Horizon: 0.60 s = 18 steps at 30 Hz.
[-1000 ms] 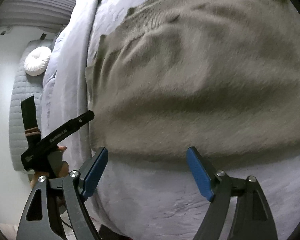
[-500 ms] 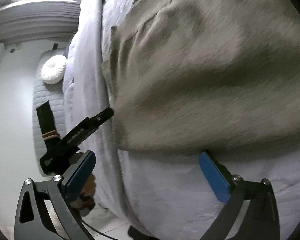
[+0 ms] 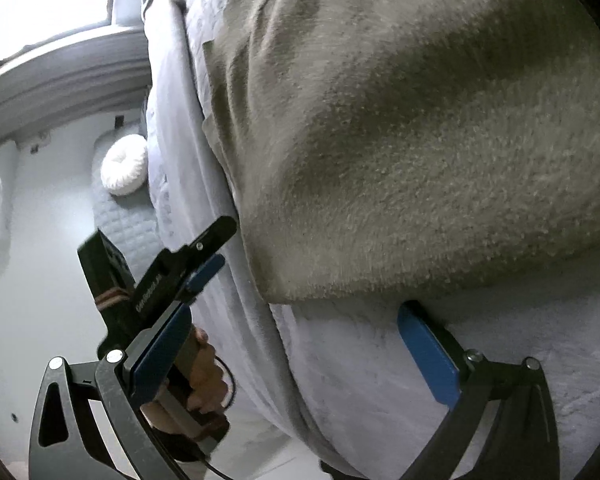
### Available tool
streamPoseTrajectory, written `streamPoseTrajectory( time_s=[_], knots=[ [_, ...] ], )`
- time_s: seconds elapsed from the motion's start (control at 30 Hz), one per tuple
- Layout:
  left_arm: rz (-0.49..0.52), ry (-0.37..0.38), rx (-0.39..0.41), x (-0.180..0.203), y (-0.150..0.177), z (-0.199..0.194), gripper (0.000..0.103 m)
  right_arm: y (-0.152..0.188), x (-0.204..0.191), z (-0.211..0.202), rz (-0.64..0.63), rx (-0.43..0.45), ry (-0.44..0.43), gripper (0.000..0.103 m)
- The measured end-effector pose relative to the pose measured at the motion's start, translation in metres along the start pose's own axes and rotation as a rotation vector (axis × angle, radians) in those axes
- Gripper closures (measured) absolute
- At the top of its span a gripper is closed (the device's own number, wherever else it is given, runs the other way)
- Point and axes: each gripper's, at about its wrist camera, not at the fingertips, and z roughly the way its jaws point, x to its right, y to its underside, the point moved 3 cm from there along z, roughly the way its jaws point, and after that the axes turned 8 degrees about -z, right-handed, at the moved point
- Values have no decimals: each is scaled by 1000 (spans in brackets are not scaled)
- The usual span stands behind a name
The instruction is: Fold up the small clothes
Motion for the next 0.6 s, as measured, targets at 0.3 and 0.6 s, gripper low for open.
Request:
streamPoseTrajectory(
  time_s=[0.3, 0.6],
  knots=[
    [-113, 149, -13, -29, -8, -6, 1, -9, 1, 18, 87, 64, -107, 0],
    [-190, 308, -38, -48, -12, -15, 1, -23, -8, 45, 225, 138, -219, 36]
  ],
)
